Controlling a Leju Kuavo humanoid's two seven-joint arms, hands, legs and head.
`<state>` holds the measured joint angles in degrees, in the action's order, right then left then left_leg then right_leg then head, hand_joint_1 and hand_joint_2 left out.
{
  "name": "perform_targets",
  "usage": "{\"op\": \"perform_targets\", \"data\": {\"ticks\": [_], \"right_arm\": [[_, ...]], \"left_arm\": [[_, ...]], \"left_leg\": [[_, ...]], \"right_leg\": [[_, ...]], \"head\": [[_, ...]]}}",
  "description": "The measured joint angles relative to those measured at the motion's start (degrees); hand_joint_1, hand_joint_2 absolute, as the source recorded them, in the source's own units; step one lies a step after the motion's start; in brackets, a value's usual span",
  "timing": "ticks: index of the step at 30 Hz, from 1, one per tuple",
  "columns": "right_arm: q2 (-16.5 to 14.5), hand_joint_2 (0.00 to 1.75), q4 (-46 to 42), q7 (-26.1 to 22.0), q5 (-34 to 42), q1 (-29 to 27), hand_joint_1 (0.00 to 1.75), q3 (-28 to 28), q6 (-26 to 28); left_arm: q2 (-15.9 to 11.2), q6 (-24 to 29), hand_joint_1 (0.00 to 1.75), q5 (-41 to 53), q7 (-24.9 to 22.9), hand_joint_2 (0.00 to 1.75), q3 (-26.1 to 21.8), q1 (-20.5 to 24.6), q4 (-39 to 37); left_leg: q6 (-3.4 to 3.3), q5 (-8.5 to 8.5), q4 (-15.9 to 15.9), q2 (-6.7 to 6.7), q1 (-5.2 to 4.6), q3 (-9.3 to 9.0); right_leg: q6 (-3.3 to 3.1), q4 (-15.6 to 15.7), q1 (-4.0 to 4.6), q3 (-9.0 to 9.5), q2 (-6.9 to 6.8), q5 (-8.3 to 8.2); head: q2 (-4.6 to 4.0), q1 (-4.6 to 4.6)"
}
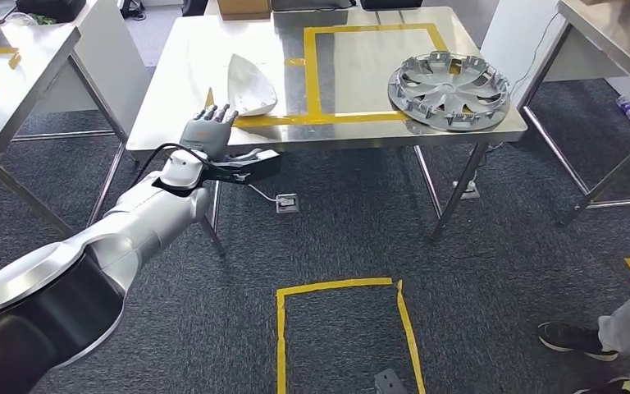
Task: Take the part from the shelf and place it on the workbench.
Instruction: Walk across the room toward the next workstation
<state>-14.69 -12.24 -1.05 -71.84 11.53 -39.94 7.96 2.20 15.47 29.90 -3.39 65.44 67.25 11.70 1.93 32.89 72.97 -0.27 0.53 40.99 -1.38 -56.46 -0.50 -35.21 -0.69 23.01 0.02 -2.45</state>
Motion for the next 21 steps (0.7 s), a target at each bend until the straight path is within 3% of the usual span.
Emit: {"op": "perform_targets", "data": {"ticks": [1,2,3,4,6,7,9,10,11,12,14,15,16,18,19,21], "right_arm": [[0.0,0.0,0.0,0.0,0.0,0.0,0.0,0.0,0.0],[0.0,0.0,0.0,0.0,0.0,0.0,0.0,0.0,0.0],[0.0,0.0,0.0,0.0,0.0,0.0,0.0,0.0,0.0],[0.0,0.0,0.0,0.0,0.0,0.0,0.0,0.0,0.0],[0.0,0.0,0.0,0.0,0.0,0.1,0.0,0.0,0.0],[0.0,0.0,0.0,0.0,0.0,0.1,0.0,0.0,0.0],[0.0,0.0,0.0,0.0,0.0,0.0,0.0,0.0,0.1],[0.0,0.0,0.0,0.0,0.0,0.0,0.0,0.0,0.1],[0.0,0.0,0.0,0.0,0.0,-0.1,0.0,0.0,0.1],[0.0,0.0,0.0,0.1,-0.1,-0.1,0.0,0.0,0.1],[0.0,0.0,0.0,0.1,-0.2,-0.1,0.0,0.0,0.1],[0.0,0.0,0.0,0.2,-0.3,-0.1,0.0,0.0,0.1],[0.0,0.0,0.0,0.2,-0.4,0.0,0.0,0.0,0.1],[0.1,0.0,0.0,0.4,-0.6,0.0,0.0,0.0,0.1],[0.1,0.0,0.0,0.5,-0.8,0.1,0.0,0.0,0.1],[0.3,0.0,-0.1,0.7,-1.0,0.4,0.0,0.0,0.1]], "left_arm": [[0.0,0.0,0.0,0.0,0.0,0.0,0.0,0.0,0.0],[-0.1,0.0,0.0,0.0,0.0,0.0,0.0,0.0,0.0],[-0.1,0.0,0.0,0.0,0.0,0.0,0.0,0.0,0.0],[-0.1,0.0,0.0,0.0,0.0,0.0,0.0,0.0,0.0],[0.0,0.0,0.0,0.0,0.0,0.0,0.0,0.1,0.1],[0.0,0.0,0.0,0.0,0.0,0.0,0.0,0.1,0.1],[0.1,0.0,0.0,0.0,0.1,0.0,-0.1,0.1,0.1],[0.1,0.0,0.0,0.0,0.1,0.0,-0.1,0.1,0.1],[0.2,0.0,0.0,0.0,0.1,0.0,-0.1,0.2,0.1],[0.2,0.0,0.0,0.0,0.2,0.0,-0.2,0.2,0.1],[0.3,0.1,0.0,0.0,0.4,0.0,-0.3,0.3,0.1],[0.3,0.1,0.0,0.0,0.5,0.0,-0.4,0.2,0.1],[0.3,0.2,0.0,0.1,0.6,0.0,-0.4,0.2,0.1],[0.3,0.3,0.0,0.5,0.7,0.0,-0.6,0.2,0.2],[0.3,0.4,0.0,0.8,0.7,0.0,-0.7,0.2,0.2],[0.2,0.6,0.0,1.4,0.7,0.0,-1.0,0.3,0.3]], "left_leg": [[0.28,-0.64,1.3,0.01,0.22,-0.48],[0.54,-2.25,0.5,0.02,0.43,-1.88],[0.81,-3.87,-2.1,0.03,0.65,-4.19],[1.1,-4.24,-5.9,0.0,0.74,-7.05],[0.75,-3.1,-12.4,-0.14,0.61,-11.15],[0.29,-2.35,-13.8,-0.22,0.41,-11.73],[-1.04,-3.05,-14.0,-0.13,0.3,-10.9],[-1.68,-3.69,-13.9,-0.03,0.32,-10.35],[-2.26,-4.46,-14.0,0.06,0.37,-9.65],[-2.7,-5.3,-14.0,0.13,0.42,-8.8],[-3.15,-6.81,-14.0,0.08,0.21,-6.78],[-3.24,-7.52,-14.0,0.06,0.08,-5.8],[-3.27,-8.22,-14.0,0.04,-0.08,-4.81],[-3.24,-9.71,-14.0,0.02,-0.44,-2.96],[-3.18,-10.41,-14.0,0.04,-0.56,-2.25],[-2.8,-11.49,-14.0,0.11,-0.73,-1.5]], "right_leg": [[0.16,-0.2,-0.12,-0.91,-0.06,-0.6],[0.39,-0.4,-0.28,-1.81,-0.11,-1.15],[0.71,-0.7,-0.46,-2.67,-0.15,-1.65],[1.12,-1.1,-0.56,-3.46,-0.16,-2.11],[1.95,-1.6,-0.59,-4.42,-0.15,-3.11],[2.33,-1.5,-0.55,-4.63,-0.12,-3.74],[3.04,-1.1,-0.64,-4.88,-0.04,-4.78],[3.35,-1.4,-0.73,-5.28,0.02,-4.12],[3.59,-2.8,-0.8,-5.93,0.09,-2.24],[3.76,-5.5,-0.85,-6.82,0.16,0.68],[3.89,-13.5,-0.74,-8.71,0.25,6.55],[3.84,-17.1,-0.63,-9.23,0.28,7.57],[3.66,-19.4,-0.49,-9.15,0.3,6.96],[2.78,-18.5,0.01,-6.35,0.38,3.34],[1.97,-15.3,0.38,-3.45,0.44,2.82],[0.7,-6.9,0.99,2.89,0.44,5.35]], "head": [[0.0,-0.03],[0.0,-0.04],[0.0,-0.06],[0.0,-0.14],[0.0,-0.24],[0.0,-0.26],[0.0,-0.19],[0.0,-0.16],[0.0,-0.08],[0.0,0.05],[0.0,0.28],[0.0,0.35],[0.0,0.39],[0.0,0.48],[0.0,0.5],[0.0,0.49]]}}
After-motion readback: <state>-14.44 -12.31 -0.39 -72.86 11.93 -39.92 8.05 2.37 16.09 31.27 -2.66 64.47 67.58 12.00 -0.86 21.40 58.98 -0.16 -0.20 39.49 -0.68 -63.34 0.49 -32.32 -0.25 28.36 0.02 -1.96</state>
